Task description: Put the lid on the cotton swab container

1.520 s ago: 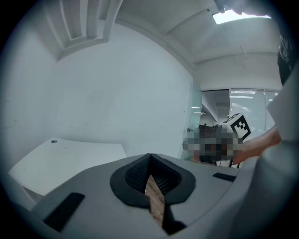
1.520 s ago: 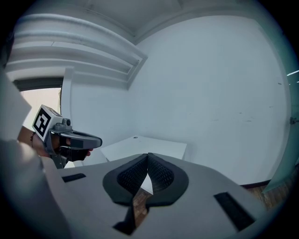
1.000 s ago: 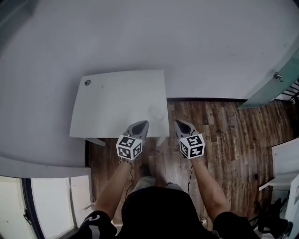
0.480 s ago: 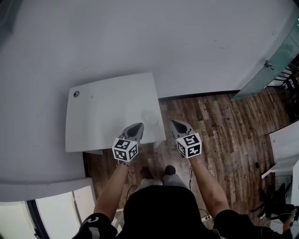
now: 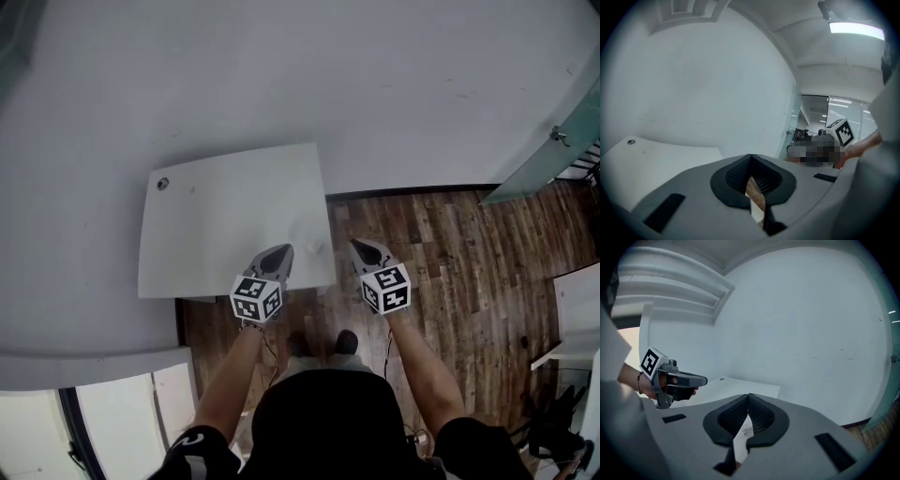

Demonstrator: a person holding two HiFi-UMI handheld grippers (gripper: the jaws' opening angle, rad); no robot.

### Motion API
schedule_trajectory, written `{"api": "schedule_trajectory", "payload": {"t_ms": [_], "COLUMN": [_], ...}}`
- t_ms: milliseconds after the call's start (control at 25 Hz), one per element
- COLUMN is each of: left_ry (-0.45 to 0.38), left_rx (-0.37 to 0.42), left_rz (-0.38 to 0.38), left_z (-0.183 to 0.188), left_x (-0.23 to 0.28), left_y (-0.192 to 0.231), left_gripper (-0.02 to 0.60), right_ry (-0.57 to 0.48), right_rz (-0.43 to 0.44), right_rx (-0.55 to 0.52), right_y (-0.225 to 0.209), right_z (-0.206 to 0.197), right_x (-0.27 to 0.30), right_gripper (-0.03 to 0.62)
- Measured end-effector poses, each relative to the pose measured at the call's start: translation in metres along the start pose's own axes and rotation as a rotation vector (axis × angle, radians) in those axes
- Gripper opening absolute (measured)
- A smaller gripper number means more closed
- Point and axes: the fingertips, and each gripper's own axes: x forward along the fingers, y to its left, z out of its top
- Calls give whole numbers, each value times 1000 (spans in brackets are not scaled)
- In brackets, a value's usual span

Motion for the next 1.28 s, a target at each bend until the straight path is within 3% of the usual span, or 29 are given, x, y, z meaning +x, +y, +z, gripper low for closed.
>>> {"api": "schedule_trajectory", "payload": {"t_ms": [520,720,920,1280], "left_ry": [2,2,9,21], "left_rx": [-35,-47,-78,-113], "left_rz": [46,48,42,57], "left_z": [-6,-13,-26,-50], "left_x": [18,25,35,49], "left_y": [12,17,27,51], "left_gripper": [25,25,25,25], "right_ry": [14,39,56,82], "right_rz": [88,140,225,291], "right_rx": [-7,-15,-31,-43], "right_y": [-11,-11,-6,-5], "right_z": [-9,-23,-39,-75], "right_x": [23,34,46,72], "right_gripper": [35,89,215,278]}}
